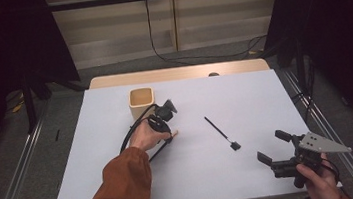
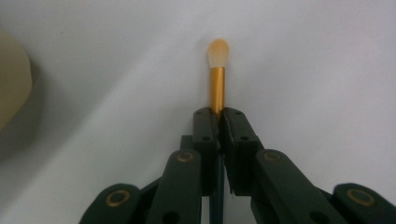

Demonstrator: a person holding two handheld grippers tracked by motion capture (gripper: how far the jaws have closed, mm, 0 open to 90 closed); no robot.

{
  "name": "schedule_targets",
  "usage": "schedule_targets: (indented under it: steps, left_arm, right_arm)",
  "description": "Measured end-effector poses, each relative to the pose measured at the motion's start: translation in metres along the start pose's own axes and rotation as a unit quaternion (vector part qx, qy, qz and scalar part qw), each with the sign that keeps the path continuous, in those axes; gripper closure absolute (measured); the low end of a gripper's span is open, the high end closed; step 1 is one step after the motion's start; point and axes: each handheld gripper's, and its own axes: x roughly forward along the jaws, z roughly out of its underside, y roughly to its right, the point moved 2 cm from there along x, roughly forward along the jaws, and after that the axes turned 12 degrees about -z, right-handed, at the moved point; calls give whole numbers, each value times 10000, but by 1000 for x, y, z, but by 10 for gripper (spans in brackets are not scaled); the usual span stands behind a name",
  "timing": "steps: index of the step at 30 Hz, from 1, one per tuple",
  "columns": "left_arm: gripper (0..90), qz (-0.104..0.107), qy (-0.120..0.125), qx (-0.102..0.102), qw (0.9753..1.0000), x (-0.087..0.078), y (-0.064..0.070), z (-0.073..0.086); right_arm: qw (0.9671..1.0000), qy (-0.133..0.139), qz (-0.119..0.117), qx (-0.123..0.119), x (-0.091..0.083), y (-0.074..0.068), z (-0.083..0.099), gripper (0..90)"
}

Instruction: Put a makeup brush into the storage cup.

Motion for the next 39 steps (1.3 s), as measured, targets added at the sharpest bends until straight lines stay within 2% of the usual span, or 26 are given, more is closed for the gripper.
schedule_targets:
  steps: [3,6,7,12,13,18,19,23,25,26,28,31,32,33,35,37,39]
  left_arm:
    - [843,-30,53,-23,10000,-2,-2,1]
    - [843,-51,183,-36,9998,-8,-3,3]
    - [843,-33,322,-95,9994,-12,-4,4]
    - [843,13,514,-184,9985,-20,-8,7]
    - [843,52,646,-239,9976,-24,-10,8]
    - [843,144,885,-304,9955,-32,-11,9]
    - [843,148,1003,-323,9943,-36,-11,10]
    - [843,174,1135,-334,9928,-41,-12,10]
    - [843,173,1306,-350,9907,-45,-13,12]
    - [843,173,1306,-350,9907,-45,-13,12]
    - [843,175,1493,-358,9880,-50,-14,14]
    - [843,171,1586,-357,9865,-54,-15,16]
    - [843,203,1717,-397,9841,-57,-15,17]
    - [843,176,1777,-340,9833,-58,-15,17]
    - [843,217,1887,-389,9810,-61,-14,18]
    - [843,111,1928,-377,9804,-63,-13,18]
    - [844,102,2038,-365,9783,-65,-14,19]
  right_arm:
    - [10000,6,4,2,0,0,0,0]
    - [10000,5,3,3,0,0,0,0]
    - [10000,-5,0,-2,0,0,0,0]
    - [10000,6,-6,-4,0,0,0,0]
    - [10000,-7,-7,-20,0,0,0,0]
    - [10000,-10,-6,-23,0,0,0,0]
    - [10000,-9,-4,-20,0,0,0,0]
    - [10000,-15,-25,0,0,-1,0,0]
    - [10000,3,-25,-22,0,-1,0,0]
    - [10000,12,-25,-8,0,-1,0,0]
    - [10000,1,-25,-22,1,-1,0,0]
    - [10000,-4,-28,-15,1,0,0,0]
    - [10000,-2,-27,-17,1,0,0,0]
    - [10000,11,-23,-4,1,-1,0,0]
    - [10000,11,-13,0,0,-1,0,0]
    - [10000,2,-19,-12,0,0,0,0]
    - [10000,-4,-35,-20,1,0,0,0]
